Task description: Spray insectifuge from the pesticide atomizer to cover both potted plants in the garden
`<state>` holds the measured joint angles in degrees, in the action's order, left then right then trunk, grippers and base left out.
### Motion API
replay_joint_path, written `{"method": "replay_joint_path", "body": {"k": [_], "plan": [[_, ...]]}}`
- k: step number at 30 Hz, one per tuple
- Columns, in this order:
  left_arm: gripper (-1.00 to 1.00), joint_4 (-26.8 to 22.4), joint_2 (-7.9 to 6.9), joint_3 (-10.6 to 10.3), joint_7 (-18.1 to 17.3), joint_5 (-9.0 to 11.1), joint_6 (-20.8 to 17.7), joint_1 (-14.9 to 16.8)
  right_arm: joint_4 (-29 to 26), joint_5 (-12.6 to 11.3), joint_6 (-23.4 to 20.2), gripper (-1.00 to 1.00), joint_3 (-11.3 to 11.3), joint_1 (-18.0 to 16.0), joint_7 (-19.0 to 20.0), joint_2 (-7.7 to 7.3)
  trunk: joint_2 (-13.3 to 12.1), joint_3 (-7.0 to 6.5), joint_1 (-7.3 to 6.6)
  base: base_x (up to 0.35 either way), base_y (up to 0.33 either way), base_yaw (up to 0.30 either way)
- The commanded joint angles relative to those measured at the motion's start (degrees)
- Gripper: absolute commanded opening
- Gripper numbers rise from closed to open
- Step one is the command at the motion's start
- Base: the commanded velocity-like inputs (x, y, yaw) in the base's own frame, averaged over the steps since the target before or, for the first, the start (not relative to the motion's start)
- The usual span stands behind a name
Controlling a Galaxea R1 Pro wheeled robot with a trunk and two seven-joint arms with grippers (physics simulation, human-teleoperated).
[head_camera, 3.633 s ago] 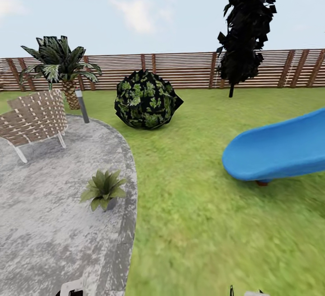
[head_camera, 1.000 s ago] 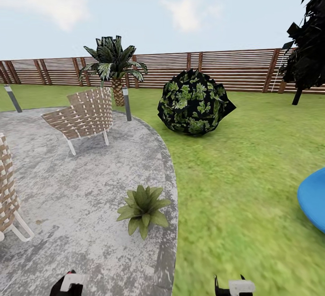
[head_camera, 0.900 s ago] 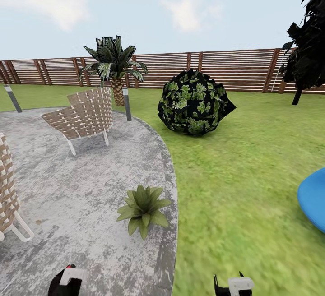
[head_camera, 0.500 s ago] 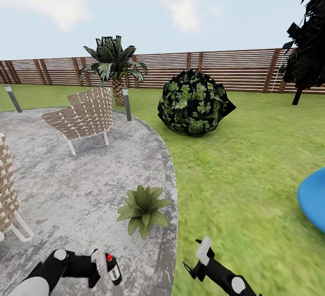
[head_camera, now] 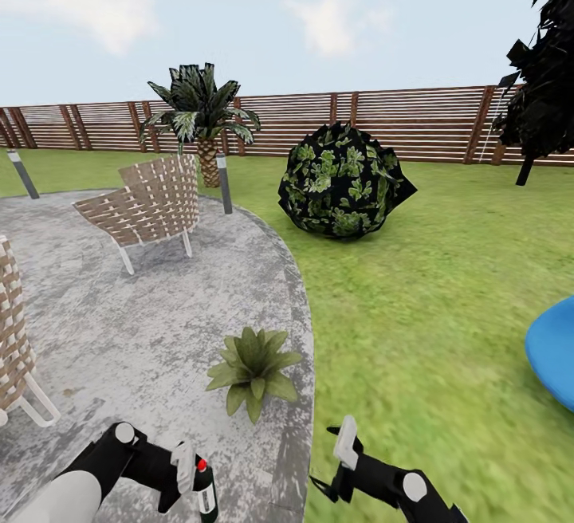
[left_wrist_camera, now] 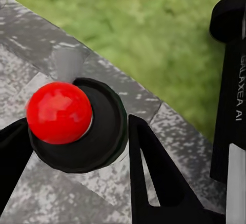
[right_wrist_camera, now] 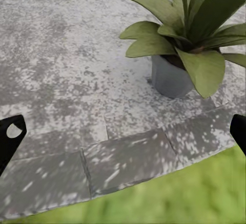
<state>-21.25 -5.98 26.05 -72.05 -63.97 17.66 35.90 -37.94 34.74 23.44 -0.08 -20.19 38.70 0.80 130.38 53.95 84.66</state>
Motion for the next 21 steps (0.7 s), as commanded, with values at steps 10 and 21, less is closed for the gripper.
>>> {"method": "replay_joint_path", "body": {"k": [10,21], "plan": [[-1.0,-0.11,3.01,-3.75,0.66,-1.4,0.26,0.05,-1.89,0.49,0.18,-1.0,0.08,-0.02,3.96,2.12,0.02,0.05,-0.01,0.0,0.0,0.0],[-1.0,-0.11,4.52,-8.87,5.39,-1.28,0.18,0.04,-2.11,0.68,0.11,-1.0,1.31,-0.15,10.88,5.21,0.02,0.05,-0.01,0.0,0.0,0.0]]}}
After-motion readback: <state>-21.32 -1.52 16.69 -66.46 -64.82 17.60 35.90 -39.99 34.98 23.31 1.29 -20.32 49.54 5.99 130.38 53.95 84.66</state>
